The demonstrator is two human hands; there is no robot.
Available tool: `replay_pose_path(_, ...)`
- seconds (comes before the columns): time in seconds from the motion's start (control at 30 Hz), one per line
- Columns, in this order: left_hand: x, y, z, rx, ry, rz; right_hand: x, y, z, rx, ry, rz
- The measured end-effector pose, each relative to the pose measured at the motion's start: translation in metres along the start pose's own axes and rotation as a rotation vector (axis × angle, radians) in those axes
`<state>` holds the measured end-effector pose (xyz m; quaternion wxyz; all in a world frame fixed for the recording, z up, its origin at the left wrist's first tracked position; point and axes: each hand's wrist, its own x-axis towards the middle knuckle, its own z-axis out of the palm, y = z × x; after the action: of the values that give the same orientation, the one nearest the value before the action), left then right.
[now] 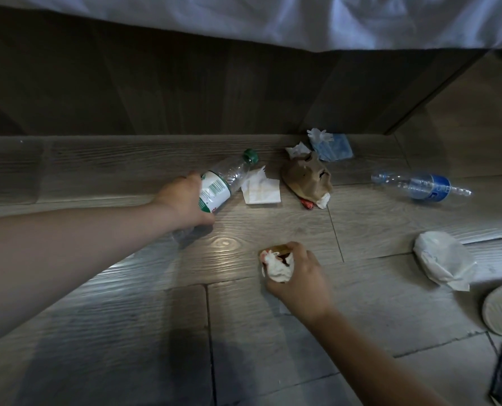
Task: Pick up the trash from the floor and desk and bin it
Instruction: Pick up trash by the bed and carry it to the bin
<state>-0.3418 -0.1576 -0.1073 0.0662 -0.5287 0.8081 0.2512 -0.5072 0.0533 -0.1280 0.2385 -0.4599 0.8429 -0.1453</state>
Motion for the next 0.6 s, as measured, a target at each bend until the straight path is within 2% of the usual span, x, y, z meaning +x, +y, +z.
replay_pose_path(0.1, 0.0, 0.0, 0.0, 0.006, -0.003, -0.001, 0.001, -0.006, -0.001, -0.132, -0.056, -0.003)
replay_pose_path(0.33, -0.002, 0.002, -0.001, 0.013, 0.005, -0.007, 0.012, -0.017, -0.009, -0.225, -0.069, 0.005)
replay_pose_path(0.47, -0.002, 0.003, -0.001, 0.019, 0.005, -0.008, 0.014, -0.011, -0.012, -0.091, -0.081, 0.059)
replay_pose_path(0.6, -0.003, 0.002, 0.0, 0.016, 0.024, -0.014, 0.015, -0.01, -0.023, 0.218, -0.024, 0.18)
